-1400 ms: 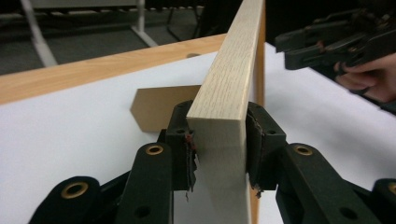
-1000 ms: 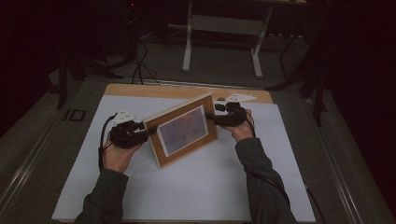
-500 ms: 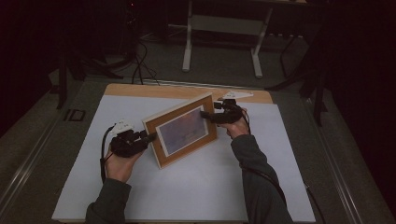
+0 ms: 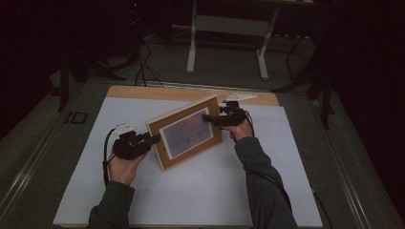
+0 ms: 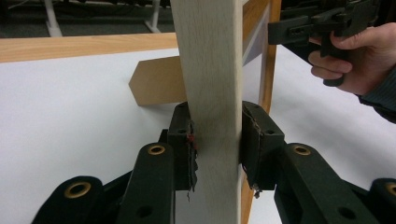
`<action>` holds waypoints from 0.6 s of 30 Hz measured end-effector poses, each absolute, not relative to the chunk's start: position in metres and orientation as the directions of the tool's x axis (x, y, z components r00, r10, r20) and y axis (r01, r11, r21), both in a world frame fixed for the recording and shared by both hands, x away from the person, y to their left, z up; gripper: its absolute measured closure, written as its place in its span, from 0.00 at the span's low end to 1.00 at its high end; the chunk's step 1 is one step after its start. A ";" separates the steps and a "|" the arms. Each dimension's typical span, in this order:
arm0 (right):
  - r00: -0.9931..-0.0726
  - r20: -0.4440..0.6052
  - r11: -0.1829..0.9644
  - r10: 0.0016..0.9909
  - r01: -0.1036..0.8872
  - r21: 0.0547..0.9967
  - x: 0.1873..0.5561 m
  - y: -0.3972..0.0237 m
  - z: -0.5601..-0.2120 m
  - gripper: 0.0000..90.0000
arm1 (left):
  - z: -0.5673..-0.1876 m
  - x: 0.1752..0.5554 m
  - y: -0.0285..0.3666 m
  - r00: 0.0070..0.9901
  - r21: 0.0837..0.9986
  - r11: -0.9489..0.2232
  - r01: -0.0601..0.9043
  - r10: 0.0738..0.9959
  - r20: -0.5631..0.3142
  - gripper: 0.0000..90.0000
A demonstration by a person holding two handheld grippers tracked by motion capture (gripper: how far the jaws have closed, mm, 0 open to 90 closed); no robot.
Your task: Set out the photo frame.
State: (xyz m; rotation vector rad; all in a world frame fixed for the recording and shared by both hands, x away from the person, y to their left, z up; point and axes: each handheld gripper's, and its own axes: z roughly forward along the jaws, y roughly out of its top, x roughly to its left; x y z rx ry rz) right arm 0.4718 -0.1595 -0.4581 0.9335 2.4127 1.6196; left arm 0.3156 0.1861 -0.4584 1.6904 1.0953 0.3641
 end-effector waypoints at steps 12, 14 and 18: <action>-0.798 0.248 0.256 0.548 0.443 0.859 0.468 -0.168 -0.456 0.38 | -0.457 0.324 0.182 0.501 0.871 -0.028 0.491 0.827 -0.256 0.74; -0.795 0.247 0.256 0.555 0.446 0.858 0.467 -0.170 -0.456 0.39 | -0.457 0.326 0.181 0.501 0.870 -0.029 0.493 0.827 -0.256 0.74; -0.794 0.235 0.265 0.560 0.440 0.858 0.464 -0.174 -0.455 0.42 | -0.457 0.329 0.180 0.504 0.870 -0.026 0.492 0.823 -0.260 0.74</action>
